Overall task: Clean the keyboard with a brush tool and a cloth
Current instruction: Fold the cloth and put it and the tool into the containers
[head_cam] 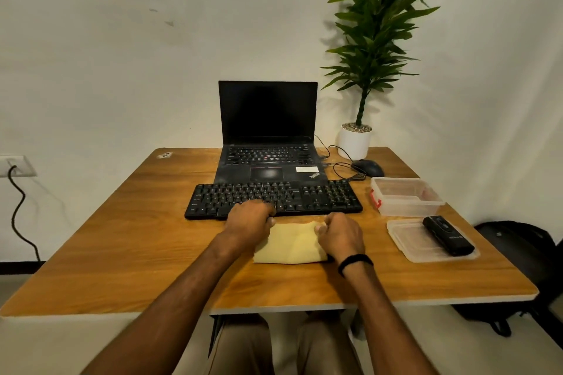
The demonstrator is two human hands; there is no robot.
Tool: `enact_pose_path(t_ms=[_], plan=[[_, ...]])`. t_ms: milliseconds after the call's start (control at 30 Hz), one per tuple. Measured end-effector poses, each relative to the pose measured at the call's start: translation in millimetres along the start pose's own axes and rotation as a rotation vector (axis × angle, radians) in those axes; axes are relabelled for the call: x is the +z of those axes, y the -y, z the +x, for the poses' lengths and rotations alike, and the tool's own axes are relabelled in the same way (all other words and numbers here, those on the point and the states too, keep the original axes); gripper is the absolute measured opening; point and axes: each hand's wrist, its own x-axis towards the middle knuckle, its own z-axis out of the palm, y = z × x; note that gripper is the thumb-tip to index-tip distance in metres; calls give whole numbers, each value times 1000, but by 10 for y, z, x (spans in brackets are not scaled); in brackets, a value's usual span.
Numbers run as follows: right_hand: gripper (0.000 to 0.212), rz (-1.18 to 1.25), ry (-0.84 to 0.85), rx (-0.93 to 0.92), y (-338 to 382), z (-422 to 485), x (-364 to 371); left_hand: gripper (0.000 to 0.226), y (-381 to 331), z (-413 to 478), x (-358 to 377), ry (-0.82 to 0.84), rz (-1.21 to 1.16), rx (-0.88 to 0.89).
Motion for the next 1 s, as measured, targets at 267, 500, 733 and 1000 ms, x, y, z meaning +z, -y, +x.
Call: enact_pose_path(t_ms=[267,500,733,1000], plan=[[43,-294,89,-321,-85,-81,197,50,-49,-205,253,80,50,70],[40,134,-172,-219,-181,-57,194,40,-132,-35,213,10,-79,127],[28,311,-405,-121,-161,-196,-42,31,-240,229,82,322,-101,39],[49,367,23,-263,-20,-444,-21,17,-200,226,-173,347,-647,33]])
